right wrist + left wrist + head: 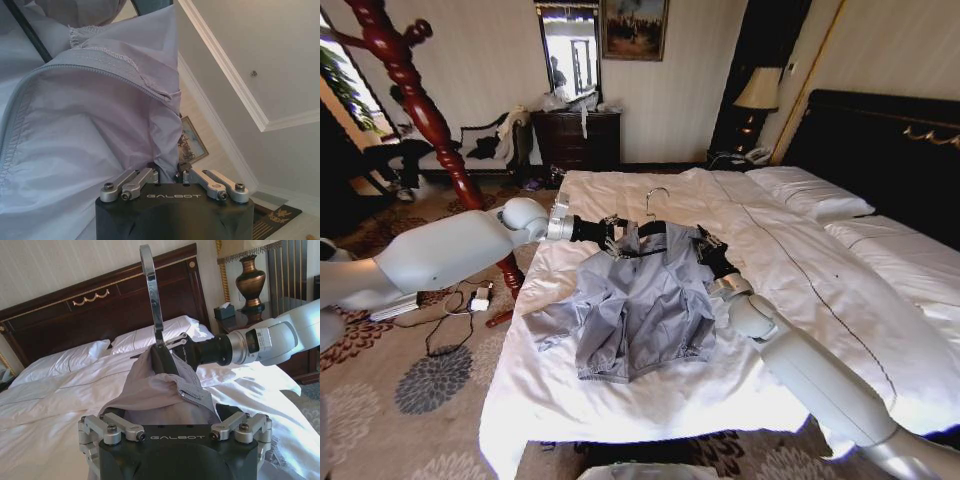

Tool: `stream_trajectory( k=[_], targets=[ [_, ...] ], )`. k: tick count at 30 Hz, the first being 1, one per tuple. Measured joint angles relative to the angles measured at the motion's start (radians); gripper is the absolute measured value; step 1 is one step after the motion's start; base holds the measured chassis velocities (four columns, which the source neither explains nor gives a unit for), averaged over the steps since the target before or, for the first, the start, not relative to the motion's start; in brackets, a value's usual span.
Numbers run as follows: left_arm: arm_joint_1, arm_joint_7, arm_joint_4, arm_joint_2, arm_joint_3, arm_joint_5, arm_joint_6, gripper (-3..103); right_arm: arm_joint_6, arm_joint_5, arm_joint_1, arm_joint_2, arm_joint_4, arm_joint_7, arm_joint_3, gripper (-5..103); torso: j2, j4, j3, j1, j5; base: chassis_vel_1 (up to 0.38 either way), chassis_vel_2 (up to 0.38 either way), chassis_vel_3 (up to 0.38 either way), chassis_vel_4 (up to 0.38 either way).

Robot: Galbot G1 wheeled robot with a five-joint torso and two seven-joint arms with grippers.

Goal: Pick up the clothes from the bed and hang them on the clothes hanger.

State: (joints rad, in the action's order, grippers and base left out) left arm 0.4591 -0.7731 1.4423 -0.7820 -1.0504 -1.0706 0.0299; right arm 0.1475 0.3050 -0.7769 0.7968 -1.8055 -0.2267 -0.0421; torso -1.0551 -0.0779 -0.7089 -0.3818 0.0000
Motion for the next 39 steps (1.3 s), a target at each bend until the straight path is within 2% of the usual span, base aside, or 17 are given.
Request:
stream_trajectory(
  k=[8,9,11,13,14,16,17,19,22,25,27,30,31,33,39],
  targets=[
    [0.004,0.023,-0.007,-0.023,-0.007,0.009,0.012,100,0.002,0.004,0.005,-0.001,-0.001,0.007,0.003,15,0.000,0.0000,0.000,0.000,0.0000,0.000,0.000,0.000,0.000],
    [0.003,0.028,-0.006,-0.024,-0.008,0.010,0.016,103,0.002,0.004,0.005,-0.001,-0.001,0.008,0.004,15,0.000,0.0000,0.000,0.000,0.0000,0.000,0.000,0.000,0.000],
    [0.001,0.036,-0.004,-0.025,-0.008,0.010,0.017,100,0.002,0.004,0.006,-0.001,-0.001,0.008,0.005,15,0.000,0.0000,0.000,0.000,0.0000,0.000,0.000,0.000,0.000],
    [-0.009,0.048,-0.003,-0.030,-0.006,0.010,0.021,90,0.002,0.004,0.008,0.000,-0.001,0.009,0.007,15,0.000,0.0000,0.000,0.000,-0.0002,0.000,0.000,0.000,0.000],
    [-0.011,0.050,-0.003,-0.031,-0.005,0.010,0.023,90,0.003,0.005,0.008,0.000,-0.001,0.009,0.007,15,0.000,-0.0001,0.000,0.000,-0.0002,0.000,0.000,0.000,0.000],
    [-0.017,0.058,-0.001,-0.033,-0.004,0.011,0.027,80,0.003,0.005,0.008,0.001,-0.001,0.010,0.009,15,0.000,0.0000,0.000,0.000,-0.0001,0.000,0.000,0.000,0.000],
    [-0.017,0.058,-0.001,-0.033,-0.004,0.011,0.027,80,0.003,0.005,0.008,0.001,-0.001,0.010,0.009,15,0.000,0.0000,0.000,0.000,-0.0001,0.000,0.000,0.000,0.000],
    [-0.020,0.060,0.003,-0.032,-0.004,0.013,0.029,68,0.004,0.006,0.008,0.001,-0.001,0.011,0.010,15,0.000,-0.0001,0.000,0.000,-0.0001,0.000,0.000,0.000,0.000],
    [-0.023,0.062,0.009,-0.029,-0.004,0.013,0.031,63,0.004,0.008,0.007,0.001,-0.001,0.013,0.011,15,0.000,0.0000,0.000,0.000,-0.0001,0.000,0.000,0.000,0.000],
    [-0.025,0.063,0.012,-0.025,-0.005,0.015,0.031,46,0.004,0.009,0.009,0.001,-0.002,0.014,0.012,15,0.000,0.0000,0.000,0.000,-0.0001,0.000,0.000,0.000,0.000],
    [-0.025,0.063,0.012,-0.024,-0.006,0.016,0.031,46,0.005,0.009,0.011,0.001,-0.002,0.014,0.012,15,0.000,-0.0001,0.000,0.000,-0.0001,0.000,0.000,0.000,0.000],
    [-0.025,0.063,0.011,-0.023,-0.006,0.015,0.031,30,0.005,0.012,0.012,0.001,-0.005,0.016,0.012,15,0.000,0.0000,0.000,0.000,-0.0001,0.000,0.000,0.000,0.000],
    [-0.025,0.063,0.011,-0.023,-0.006,0.015,0.031,30,0.005,0.012,0.012,0.001,-0.005,0.016,0.012,15,0.000,0.0000,0.000,0.000,-0.0001,0.000,0.000,0.000,0.000],
    [-0.025,0.073,0.010,-0.023,-0.007,0.014,0.027,22,0.005,0.016,0.012,0.000,-0.007,0.017,0.013,15,0.000,-0.0001,0.000,0.000,0.0000,0.000,0.000,0.000,0.000],
    [-0.025,0.077,0.015,-0.024,-0.013,0.002,0.022,19,0.005,0.017,0.011,0.000,-0.009,0.017,0.014,15,0.000,-0.0001,0.000,0.000,0.0000,0.000,0.000,0.000,0.000]
  ],
)
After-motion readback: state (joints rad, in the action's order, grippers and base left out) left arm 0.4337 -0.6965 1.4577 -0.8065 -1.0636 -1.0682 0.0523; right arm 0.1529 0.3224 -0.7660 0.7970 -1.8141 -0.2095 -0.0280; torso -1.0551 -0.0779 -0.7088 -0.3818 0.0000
